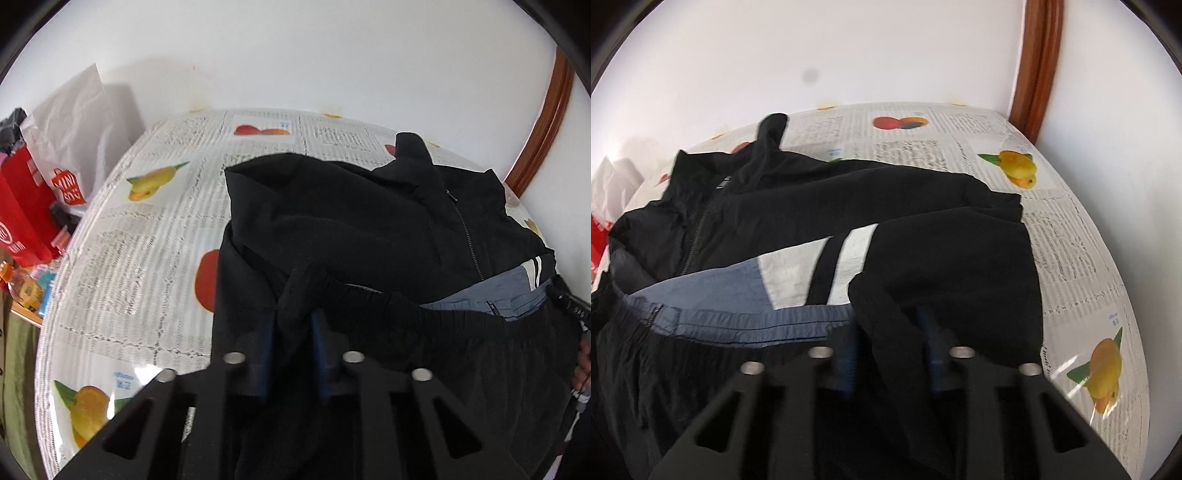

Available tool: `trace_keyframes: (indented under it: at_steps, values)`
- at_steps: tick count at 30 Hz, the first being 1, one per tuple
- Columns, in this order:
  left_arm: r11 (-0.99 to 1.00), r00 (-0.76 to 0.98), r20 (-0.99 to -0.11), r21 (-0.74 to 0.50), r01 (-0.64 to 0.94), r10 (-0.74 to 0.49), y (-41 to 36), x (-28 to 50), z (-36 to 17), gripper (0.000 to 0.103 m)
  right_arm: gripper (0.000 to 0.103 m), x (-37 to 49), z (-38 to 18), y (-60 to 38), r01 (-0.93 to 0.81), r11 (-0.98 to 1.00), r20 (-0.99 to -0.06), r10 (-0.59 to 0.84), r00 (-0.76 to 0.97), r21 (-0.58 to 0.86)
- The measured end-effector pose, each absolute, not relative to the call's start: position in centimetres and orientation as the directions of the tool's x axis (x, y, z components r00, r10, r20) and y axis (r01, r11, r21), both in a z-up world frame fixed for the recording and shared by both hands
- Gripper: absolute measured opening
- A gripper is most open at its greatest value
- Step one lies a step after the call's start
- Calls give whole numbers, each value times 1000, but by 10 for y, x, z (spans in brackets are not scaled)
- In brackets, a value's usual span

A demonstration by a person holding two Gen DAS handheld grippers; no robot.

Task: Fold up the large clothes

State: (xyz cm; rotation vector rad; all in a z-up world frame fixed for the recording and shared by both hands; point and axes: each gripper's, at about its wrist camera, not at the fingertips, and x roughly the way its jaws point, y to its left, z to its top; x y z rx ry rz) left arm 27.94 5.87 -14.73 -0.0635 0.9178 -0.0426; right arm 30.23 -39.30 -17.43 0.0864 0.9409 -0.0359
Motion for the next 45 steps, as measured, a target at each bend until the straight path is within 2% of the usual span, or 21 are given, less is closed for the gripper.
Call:
trace_keyframes:
  at_steps: [7, 11, 20, 25, 37, 41, 43, 45]
  values:
    - [994, 717, -694, -107, -17, -62, 65, 256, -105, 8, 9, 277, -126, -404, 38, 987, -703, 85, 706, 157]
    - [994, 776, -630, -104, -34, -39, 61, 251, -81, 8, 9, 270, -98, -407, 24, 987, -637, 86, 766, 162]
    - [993, 797, -603, -98, -63, -9, 50, 283, -76, 8, 9, 293, -79, -420, 25, 979, -576, 97, 811, 201]
    - [992, 763, -646, -89, -89, 11, 47, 311, -100, 8, 9, 321, -102, -420, 48, 979, -592, 82, 802, 200]
    - [989, 684, -729, -99, -107, 1, 49, 338, -137, 11, 10, 364, -162, -416, 105, 985, -710, 22, 704, 134]
    - [991, 665, -746, -81, -110, 13, 47, 340, -141, 12, 18, 369, -170, -412, 119, 990, -742, -21, 670, 78]
    - [992, 659, -752, -69, -108, 20, 47, 338, -141, 14, 30, 366, -166, -412, 125, 990, -742, -39, 669, 61]
    - [993, 658, -753, -58, -104, 25, 46, 335, -139, 21, 40, 358, -156, -412, 144, 989, -727, -73, 683, 36]
